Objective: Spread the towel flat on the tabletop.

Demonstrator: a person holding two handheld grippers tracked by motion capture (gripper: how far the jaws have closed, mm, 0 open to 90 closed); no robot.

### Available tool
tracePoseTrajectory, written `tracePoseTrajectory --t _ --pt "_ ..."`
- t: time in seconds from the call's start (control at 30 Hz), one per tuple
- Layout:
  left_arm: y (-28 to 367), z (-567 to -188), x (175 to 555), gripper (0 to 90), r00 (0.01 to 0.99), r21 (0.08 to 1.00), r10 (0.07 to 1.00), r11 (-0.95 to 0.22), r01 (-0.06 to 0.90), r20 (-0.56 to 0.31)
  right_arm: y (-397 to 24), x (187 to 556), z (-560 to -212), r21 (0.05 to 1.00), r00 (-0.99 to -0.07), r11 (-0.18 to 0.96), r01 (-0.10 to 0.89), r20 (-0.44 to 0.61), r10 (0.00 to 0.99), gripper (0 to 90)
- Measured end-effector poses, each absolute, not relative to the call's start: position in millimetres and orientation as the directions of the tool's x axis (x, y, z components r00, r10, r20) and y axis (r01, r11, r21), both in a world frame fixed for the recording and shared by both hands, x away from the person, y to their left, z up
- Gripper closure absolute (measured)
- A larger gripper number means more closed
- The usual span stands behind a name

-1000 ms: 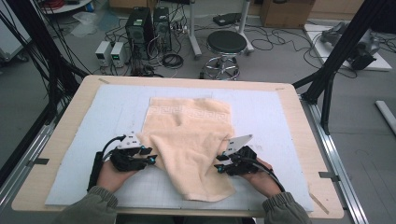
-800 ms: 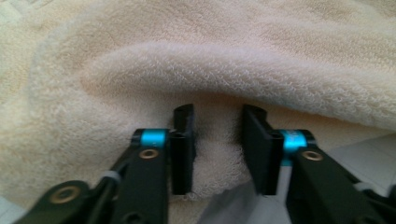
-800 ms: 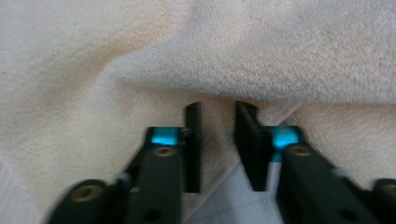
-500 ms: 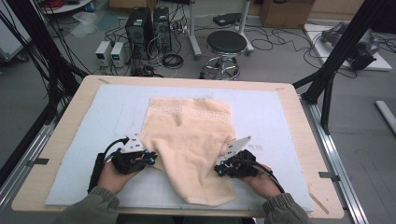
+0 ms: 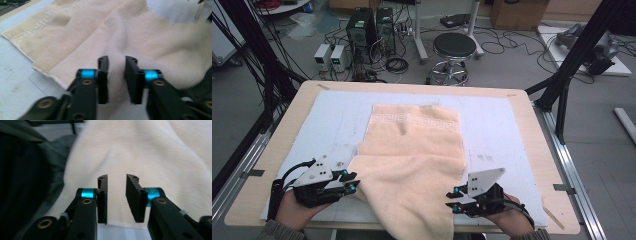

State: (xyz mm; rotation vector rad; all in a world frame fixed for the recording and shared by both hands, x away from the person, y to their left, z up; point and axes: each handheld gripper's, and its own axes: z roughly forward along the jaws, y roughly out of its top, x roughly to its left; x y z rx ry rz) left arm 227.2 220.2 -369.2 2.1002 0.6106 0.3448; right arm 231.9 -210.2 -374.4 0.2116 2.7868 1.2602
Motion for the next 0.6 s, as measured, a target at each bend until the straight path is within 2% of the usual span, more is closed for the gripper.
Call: tracePoseTrajectory --t 0.17,0.23,0.33,0.4,0.47,0.5,0.6 --pt "215.0 -402.1 247.9 59.0 0.836 0.812 0.547 -0.471 0.346 -0.04 -205.4 266.1 -400.0 0.726 -0.966 0.661 0.19 0.017 0.259 63.0" --pt "211.0 -414.1 258.1 56.6 0.842 0.781 0.538 -0.505 0.368 -0.048 -199.2 280.0 -413.7 0.7 -0.962 0.677 0.225 0.049 0.269 61.4" --pt "202.2 -429.8 267.7 56.4 0.85 0.731 0.524 -0.561 0.389 -0.05 -190.7 289.5 -427.0 0.653 -0.964 0.723 0.228 0.047 0.262 62.3" --pt "199.2 -434.4 267.7 60.1 0.853 0.728 0.521 -0.572 0.378 -0.033 -189.0 292.6 -431.3 0.65 -0.965 0.727 0.221 0.04 0.258 68.4" --pt "199.3 -434.1 267.1 67.9 0.845 0.727 0.532 -0.562 0.394 -0.046 -190.1 294.8 -431.7 0.651 -0.964 0.722 0.233 0.058 0.258 74.7" --pt "199.5 -433.8 265.8 72.8 0.844 0.726 0.534 -0.561 0.398 -0.05 -190.4 295.2 -431.6 0.651 -0.965 0.722 0.234 0.064 0.255 80.7" --pt "197.7 -431.0 257.9 81.0 0.839 0.723 0.543 -0.566 0.397 -0.035 -190.0 293.6 -430.9 0.647 -0.968 0.727 0.232 0.076 0.24 85.2"
